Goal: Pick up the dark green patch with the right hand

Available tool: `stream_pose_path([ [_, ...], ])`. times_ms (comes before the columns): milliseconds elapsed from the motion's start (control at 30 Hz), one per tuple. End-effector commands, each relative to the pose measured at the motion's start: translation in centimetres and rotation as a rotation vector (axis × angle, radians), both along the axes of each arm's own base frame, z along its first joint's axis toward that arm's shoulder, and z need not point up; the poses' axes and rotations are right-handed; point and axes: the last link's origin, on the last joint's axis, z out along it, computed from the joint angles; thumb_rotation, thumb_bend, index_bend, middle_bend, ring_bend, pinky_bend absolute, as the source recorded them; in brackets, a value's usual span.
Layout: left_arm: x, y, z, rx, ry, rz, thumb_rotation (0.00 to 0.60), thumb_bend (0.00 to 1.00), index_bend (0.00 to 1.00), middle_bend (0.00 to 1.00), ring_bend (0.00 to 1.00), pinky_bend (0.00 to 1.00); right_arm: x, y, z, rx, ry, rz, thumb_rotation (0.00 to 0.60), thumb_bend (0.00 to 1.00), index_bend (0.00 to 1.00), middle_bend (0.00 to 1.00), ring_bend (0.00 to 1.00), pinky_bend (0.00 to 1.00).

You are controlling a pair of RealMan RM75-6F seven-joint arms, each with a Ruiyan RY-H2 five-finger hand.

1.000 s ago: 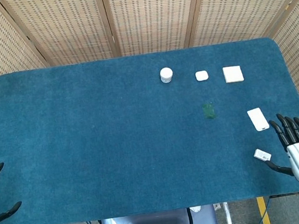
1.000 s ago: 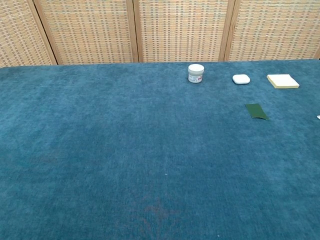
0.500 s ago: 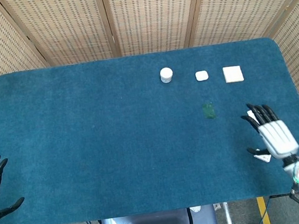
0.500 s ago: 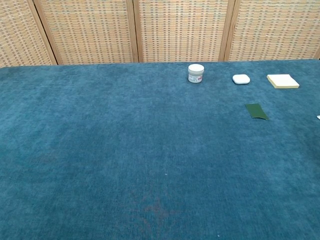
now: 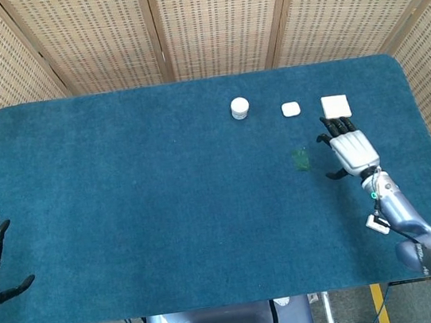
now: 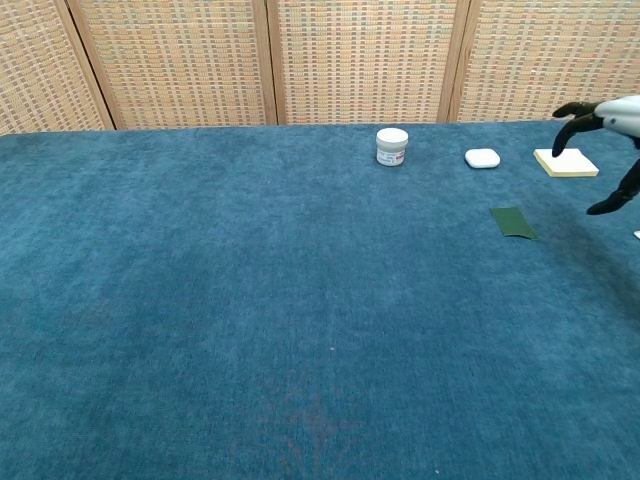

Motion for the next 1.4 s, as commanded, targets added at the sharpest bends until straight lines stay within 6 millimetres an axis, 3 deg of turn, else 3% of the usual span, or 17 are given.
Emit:
stream_pose_path([
  [33, 0.1, 0.3, -0.1, 0.001, 0.001, 0.007, 0.600, 0.00, 0.00, 0.00, 0.00, 0.00, 0.1, -1.0, -2.2, 0.014, 0.023, -0.006, 0.600, 0.20, 0.30, 0.00, 0.00, 0.00],
  [133, 0.0, 0.6, -0.1, 0.001, 0.002, 0.019, 0.600, 0.00, 0.00, 0.00, 0.00, 0.00, -0.2, -1.3, -3.5, 0.016, 0.041, 0.002, 0.600, 0.26, 0.32, 0.00, 0.00, 0.00],
  [400, -0.1, 1.0, -0.1, 0.001, 0.004, 0.034, 0.600, 0.00, 0.00, 0.00, 0.00, 0.00, -0.2, -1.8, -5.8, 0.041, 0.086, 0.041, 0.600, 0.26, 0.34, 0.00, 0.00, 0.00],
  [700, -0.1, 1.1, 0.1, 0.004, -0.001, 0.037, 0.600, 0.00, 0.00, 0.00, 0.00, 0.00, 0.4, -2.2, -7.6, 0.048, 0.122, 0.097, 0.600, 0.40, 0.39, 0.00, 0.00, 0.00],
  [1400, -0.2, 1.1, 0.2, 0.003, -0.001, 0.042, 0.600, 0.00, 0.00, 0.00, 0.00, 0.00, 0.1, -1.8, -9.7, 0.075, 0.157, 0.112, 0.600, 0.40, 0.39, 0.00, 0.00, 0.00],
])
